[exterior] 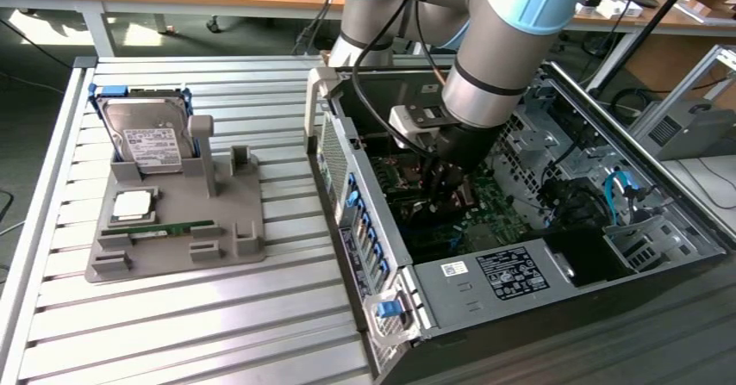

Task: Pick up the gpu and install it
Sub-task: 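Insert the gpu into the slot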

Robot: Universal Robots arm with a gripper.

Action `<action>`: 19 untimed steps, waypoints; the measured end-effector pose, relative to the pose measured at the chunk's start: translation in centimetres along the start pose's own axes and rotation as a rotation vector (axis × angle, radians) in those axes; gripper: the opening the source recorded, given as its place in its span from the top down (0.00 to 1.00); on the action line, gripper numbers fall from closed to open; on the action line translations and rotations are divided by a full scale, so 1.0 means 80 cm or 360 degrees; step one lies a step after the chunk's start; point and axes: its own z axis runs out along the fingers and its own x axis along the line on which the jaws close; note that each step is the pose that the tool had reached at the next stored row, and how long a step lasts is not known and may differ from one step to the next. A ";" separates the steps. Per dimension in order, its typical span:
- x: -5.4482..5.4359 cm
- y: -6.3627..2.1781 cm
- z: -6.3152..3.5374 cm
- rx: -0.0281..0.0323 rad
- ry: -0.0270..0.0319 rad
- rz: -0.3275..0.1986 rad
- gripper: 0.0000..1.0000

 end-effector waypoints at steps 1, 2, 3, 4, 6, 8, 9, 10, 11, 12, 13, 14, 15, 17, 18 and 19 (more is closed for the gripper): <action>0.000 0.000 0.000 0.00001 -0.00001 0.0000 0.73; 0.000 0.000 0.000 0.00001 -0.00002 0.0000 0.73; 0.000 0.000 0.000 0.00001 -0.00002 0.0000 0.73; 0.000 0.000 0.000 0.00001 -0.00003 0.0000 0.73; 0.000 0.000 0.000 0.00001 -0.00003 0.0000 0.73; 0.000 0.000 0.000 0.00000 -0.00001 0.0000 0.73; 0.000 0.000 0.000 0.00000 0.00002 0.0000 0.73; 0.000 0.000 0.001 0.00000 0.00002 0.0000 0.73; 0.000 0.000 0.001 0.00000 0.00003 0.0000 0.73; 0.000 0.000 0.001 0.00000 0.00004 0.0000 0.73; 0.000 0.000 0.002 0.00000 0.00005 0.0000 0.73; 0.000 0.000 0.002 0.00000 0.00004 0.0000 0.73; 0.000 0.000 0.002 0.00001 0.00003 0.0000 0.73; 0.000 0.000 0.003 0.00000 0.00004 0.0000 0.73; 0.000 0.000 0.003 0.00001 0.00003 0.0000 0.73; 0.000 0.000 0.004 0.00001 0.00002 0.0000 0.73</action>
